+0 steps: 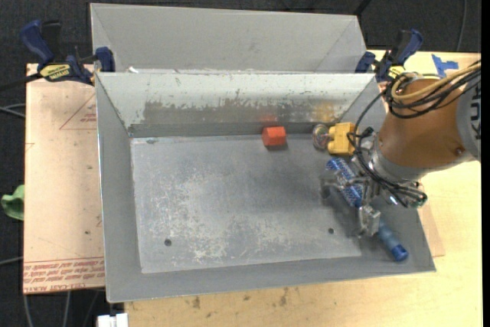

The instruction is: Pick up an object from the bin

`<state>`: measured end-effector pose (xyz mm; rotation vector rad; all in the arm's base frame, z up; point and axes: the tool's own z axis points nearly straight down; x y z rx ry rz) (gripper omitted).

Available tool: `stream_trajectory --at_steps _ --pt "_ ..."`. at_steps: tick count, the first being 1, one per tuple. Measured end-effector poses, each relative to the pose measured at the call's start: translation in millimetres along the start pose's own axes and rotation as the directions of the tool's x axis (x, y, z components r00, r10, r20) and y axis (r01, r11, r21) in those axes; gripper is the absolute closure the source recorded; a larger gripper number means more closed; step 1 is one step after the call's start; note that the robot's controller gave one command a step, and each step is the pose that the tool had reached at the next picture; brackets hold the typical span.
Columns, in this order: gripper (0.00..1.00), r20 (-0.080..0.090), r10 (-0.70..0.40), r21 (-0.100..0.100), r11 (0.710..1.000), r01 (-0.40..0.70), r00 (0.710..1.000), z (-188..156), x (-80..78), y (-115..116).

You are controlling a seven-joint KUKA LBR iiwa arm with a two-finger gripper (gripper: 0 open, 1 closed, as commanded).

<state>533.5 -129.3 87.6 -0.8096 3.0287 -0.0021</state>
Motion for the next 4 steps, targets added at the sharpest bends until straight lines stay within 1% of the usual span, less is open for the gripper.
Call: stream_trajectory --at_steps 1,2,3,4 --pt "0.00 0.000 0.074 -0.001 0.997 -0.074 0.997 -46.0 -12.3 -20.1" --pt "0.00 -0.005 0.208 -0.016 0.978 -0.208 0.978 20.1 -35.0 -27.5" --pt "0.00 0.001 0.489 0.000 0.873 -0.489 0.873 -38.4 -42.4 -49.8" --pt "0.00 0.006 0.180 0.005 0.984 -0.180 0.984 9.7 -50.9 -23.8"
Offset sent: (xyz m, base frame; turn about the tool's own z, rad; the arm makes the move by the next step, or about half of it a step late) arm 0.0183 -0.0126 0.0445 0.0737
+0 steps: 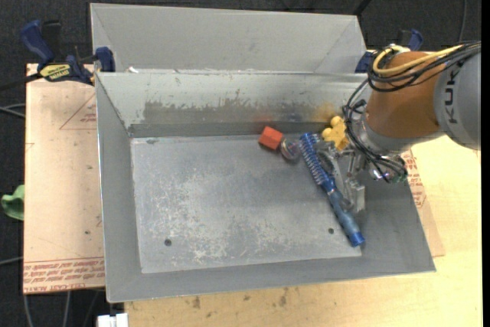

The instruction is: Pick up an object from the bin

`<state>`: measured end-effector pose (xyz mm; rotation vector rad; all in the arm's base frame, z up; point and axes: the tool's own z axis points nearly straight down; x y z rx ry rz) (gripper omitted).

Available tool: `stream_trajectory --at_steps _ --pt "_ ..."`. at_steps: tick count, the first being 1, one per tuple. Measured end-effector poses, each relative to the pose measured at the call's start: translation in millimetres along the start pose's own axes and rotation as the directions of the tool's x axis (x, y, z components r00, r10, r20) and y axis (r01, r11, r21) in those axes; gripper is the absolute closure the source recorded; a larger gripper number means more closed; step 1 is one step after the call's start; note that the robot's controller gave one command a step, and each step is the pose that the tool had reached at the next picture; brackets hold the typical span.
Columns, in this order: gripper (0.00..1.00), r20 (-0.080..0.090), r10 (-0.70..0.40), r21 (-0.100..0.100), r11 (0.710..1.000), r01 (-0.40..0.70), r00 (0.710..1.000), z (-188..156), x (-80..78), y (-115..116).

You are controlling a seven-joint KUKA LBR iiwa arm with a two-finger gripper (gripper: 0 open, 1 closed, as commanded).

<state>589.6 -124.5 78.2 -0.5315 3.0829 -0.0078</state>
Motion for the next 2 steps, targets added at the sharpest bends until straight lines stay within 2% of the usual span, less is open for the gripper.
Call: stream_trajectory --at_steps 1,2 --pt "1.00 -0.020 -0.001 -0.004 1.000 0.001 1.000 0.2 4.5 -1.4" --pt "1.00 0.000 -0.059 -0.002 0.998 0.059 0.998 -126.2 -5.7 0.4"
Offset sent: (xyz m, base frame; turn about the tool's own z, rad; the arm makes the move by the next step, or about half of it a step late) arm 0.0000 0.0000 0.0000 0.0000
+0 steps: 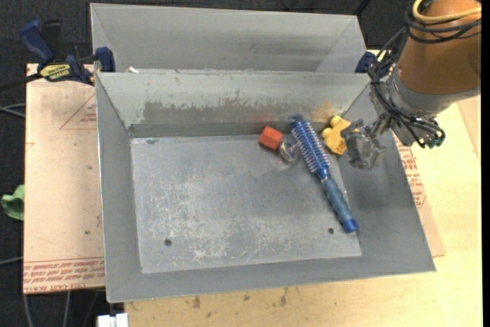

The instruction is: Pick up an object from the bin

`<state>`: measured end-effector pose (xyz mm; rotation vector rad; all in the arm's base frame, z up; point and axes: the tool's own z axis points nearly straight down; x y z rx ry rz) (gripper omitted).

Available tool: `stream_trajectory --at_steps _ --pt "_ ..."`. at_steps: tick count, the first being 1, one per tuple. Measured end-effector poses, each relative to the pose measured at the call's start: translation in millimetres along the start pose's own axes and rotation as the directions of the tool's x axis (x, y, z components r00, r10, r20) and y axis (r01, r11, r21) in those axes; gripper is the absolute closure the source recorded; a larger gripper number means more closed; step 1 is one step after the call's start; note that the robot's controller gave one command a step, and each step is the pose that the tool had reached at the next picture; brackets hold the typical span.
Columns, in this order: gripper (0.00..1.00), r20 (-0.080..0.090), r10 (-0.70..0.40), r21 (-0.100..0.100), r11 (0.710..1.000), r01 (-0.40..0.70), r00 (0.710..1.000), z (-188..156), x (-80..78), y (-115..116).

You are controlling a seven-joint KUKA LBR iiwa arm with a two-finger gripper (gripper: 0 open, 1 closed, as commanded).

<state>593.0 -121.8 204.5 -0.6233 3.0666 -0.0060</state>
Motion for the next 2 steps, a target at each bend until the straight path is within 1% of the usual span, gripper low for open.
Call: stream_trajectory --at_steps 1,2 --pt "1.00 -0.009 -0.101 -0.008 0.995 0.101 0.995 49.1 -9.2 -16.1" --pt "1.00 0.001 -0.115 0.001 0.993 0.115 0.993 -134.8 -18.2 -6.9"
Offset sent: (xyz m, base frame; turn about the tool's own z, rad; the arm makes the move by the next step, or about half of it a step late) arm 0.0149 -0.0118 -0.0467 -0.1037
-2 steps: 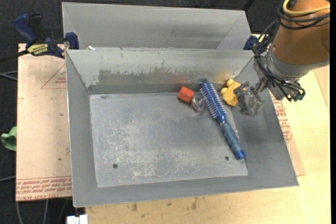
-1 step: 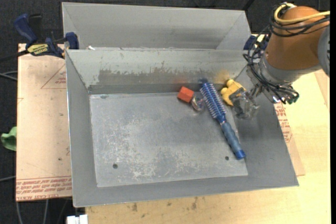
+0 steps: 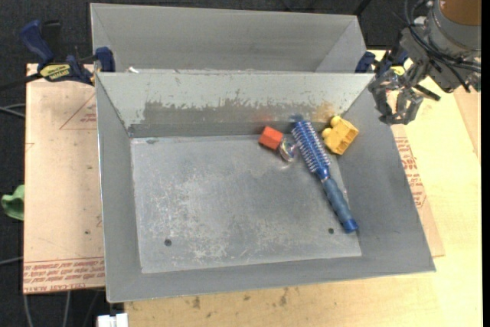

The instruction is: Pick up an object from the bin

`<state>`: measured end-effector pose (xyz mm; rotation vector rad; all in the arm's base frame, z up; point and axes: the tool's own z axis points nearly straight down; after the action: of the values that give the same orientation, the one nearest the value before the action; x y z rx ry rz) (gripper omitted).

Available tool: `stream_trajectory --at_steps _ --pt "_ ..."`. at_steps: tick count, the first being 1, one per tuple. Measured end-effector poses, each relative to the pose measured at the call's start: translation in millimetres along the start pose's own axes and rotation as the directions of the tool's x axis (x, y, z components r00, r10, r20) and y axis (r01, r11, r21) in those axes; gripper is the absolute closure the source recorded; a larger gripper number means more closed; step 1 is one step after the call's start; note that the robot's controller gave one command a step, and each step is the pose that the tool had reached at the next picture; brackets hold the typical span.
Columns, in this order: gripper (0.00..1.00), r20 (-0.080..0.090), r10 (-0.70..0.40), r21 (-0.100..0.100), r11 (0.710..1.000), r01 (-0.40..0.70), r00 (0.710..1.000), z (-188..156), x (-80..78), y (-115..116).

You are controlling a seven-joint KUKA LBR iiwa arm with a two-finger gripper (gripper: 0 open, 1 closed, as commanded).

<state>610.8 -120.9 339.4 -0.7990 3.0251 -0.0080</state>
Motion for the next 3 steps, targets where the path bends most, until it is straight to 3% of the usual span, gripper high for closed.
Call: stream_trajectory --at_steps 1,2,3 --pt "1.00 -0.011 -0.210 -0.015 0.978 0.210 0.978 104.7 15.2 14.0" --pt "1.00 -0.010 -0.233 -0.017 0.972 0.233 0.972 188.6 31.7 -6.3" --pt "1.00 -0.006 -0.234 -0.011 0.972 0.234 0.972 183.7 29.8 -6.6"
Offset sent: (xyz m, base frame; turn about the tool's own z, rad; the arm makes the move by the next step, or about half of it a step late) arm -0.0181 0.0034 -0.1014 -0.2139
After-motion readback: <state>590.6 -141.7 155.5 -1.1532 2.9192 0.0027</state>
